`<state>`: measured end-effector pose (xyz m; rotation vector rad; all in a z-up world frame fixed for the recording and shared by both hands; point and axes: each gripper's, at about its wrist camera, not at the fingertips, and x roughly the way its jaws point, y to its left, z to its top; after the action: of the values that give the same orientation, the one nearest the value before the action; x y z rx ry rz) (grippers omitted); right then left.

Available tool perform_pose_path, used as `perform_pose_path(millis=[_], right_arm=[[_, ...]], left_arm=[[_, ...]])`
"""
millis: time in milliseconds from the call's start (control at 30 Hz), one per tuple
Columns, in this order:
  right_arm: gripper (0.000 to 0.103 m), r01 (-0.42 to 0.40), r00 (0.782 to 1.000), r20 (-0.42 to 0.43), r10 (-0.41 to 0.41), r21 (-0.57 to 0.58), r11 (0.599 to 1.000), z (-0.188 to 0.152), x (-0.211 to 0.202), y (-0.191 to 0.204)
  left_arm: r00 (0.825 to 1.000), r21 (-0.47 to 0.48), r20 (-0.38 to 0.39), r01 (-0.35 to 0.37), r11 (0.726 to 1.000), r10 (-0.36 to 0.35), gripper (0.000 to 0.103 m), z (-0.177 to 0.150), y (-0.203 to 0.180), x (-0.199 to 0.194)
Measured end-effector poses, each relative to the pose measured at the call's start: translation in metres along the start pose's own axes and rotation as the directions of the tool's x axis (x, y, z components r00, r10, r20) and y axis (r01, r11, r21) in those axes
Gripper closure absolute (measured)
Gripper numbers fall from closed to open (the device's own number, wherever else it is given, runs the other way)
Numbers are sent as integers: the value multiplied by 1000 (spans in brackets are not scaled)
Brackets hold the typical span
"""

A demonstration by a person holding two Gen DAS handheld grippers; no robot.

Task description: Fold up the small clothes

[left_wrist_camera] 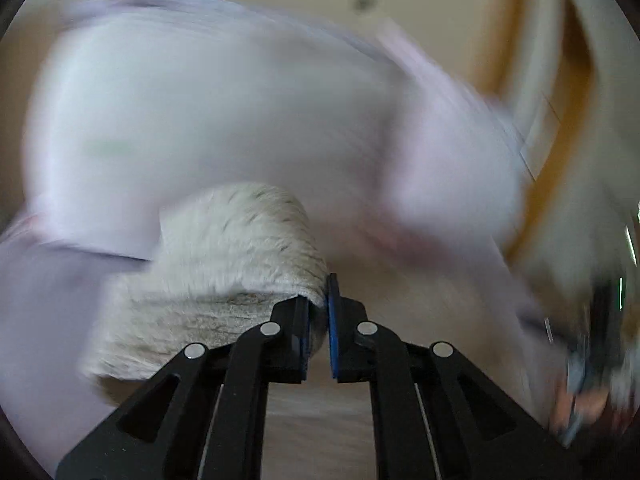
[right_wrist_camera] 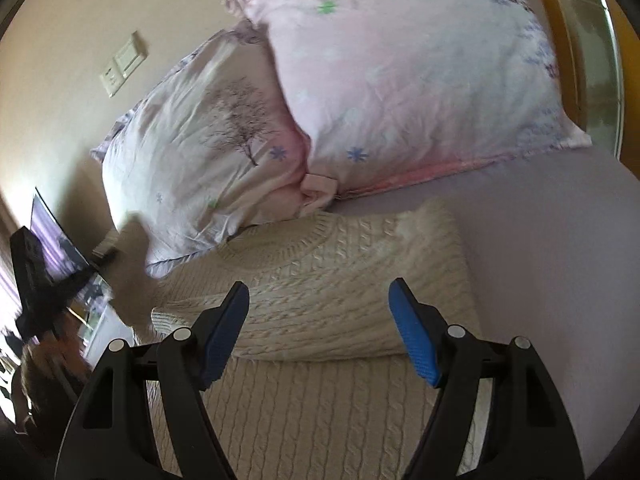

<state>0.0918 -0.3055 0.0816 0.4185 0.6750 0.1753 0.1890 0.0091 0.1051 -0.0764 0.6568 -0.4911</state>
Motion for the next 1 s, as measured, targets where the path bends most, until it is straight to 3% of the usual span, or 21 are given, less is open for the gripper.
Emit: perform_pose_path(millis=[67, 133, 233, 267, 333, 400, 500, 567, 667, 733, 867, 933, 967, 1000], right_arm=[[29, 7, 1000, -5, -7, 13, 1000, -2, -2, -6], [29, 11, 1000, -10, -11, 32, 999, -4, -9, -14], [29, 32, 999, -15, -32, 33, 999, -10, -24, -27], [29, 35, 999, -22, -34, 39, 999, -13, -28, -33], [29, 38, 998, -55, -34, 64, 997, -21, -34, -48], [29, 43, 997, -62, -38, 82, 996, -29, -42, -56], [29, 17, 998, -55, -17, 2, 1000, -26, -41, -28], [29, -23, 997, -80, 18, -59, 998, -15, -27, 7], [29, 14, 987, -157, -41, -170, 985, 8, 25, 73], [32, 45, 975, -207, -85, -193, 980, 18, 64, 97], [39, 217, 925, -251, -285, -268, 939, 30, 140, 120], [73, 291, 884, -278, -375, -299, 909, 26, 160, 112], [96, 296, 869, -315, -380, -283, 912, 27, 169, 102], [96, 283, 885, -305, -351, -246, 927, 32, 164, 94]], left_arm=[[989, 150, -142, 52, 987, -30, 94, -22, -56, 44], [982, 192, -186, 62, 979, -25, 92, -38, -72, 53], [992, 137, -125, 40, 990, -23, 85, -45, -47, 16], [995, 122, -103, 18, 992, -6, 74, -48, -37, 3], [997, 66, -67, -37, 997, 42, 62, -58, -5, -34], [994, -3, -66, -86, 996, 86, 58, -77, 28, -70], [981, -89, -69, -185, 979, 179, 56, -100, 52, -104], [985, -121, -57, -171, 978, 165, 52, -113, 52, -118], [993, -133, -36, -114, 984, 110, 39, -126, 39, -125], [995, -128, -32, -97, 987, 93, 37, -137, 33, -129], [995, -139, -45, -96, 986, 90, 36, -154, 27, -132], [994, -155, -51, -108, 982, 101, 36, -160, 32, -138], [992, -162, -54, -122, 979, 115, 35, -162, 35, -140], [990, -168, -56, -134, 977, 126, 35, -164, 39, -141]])
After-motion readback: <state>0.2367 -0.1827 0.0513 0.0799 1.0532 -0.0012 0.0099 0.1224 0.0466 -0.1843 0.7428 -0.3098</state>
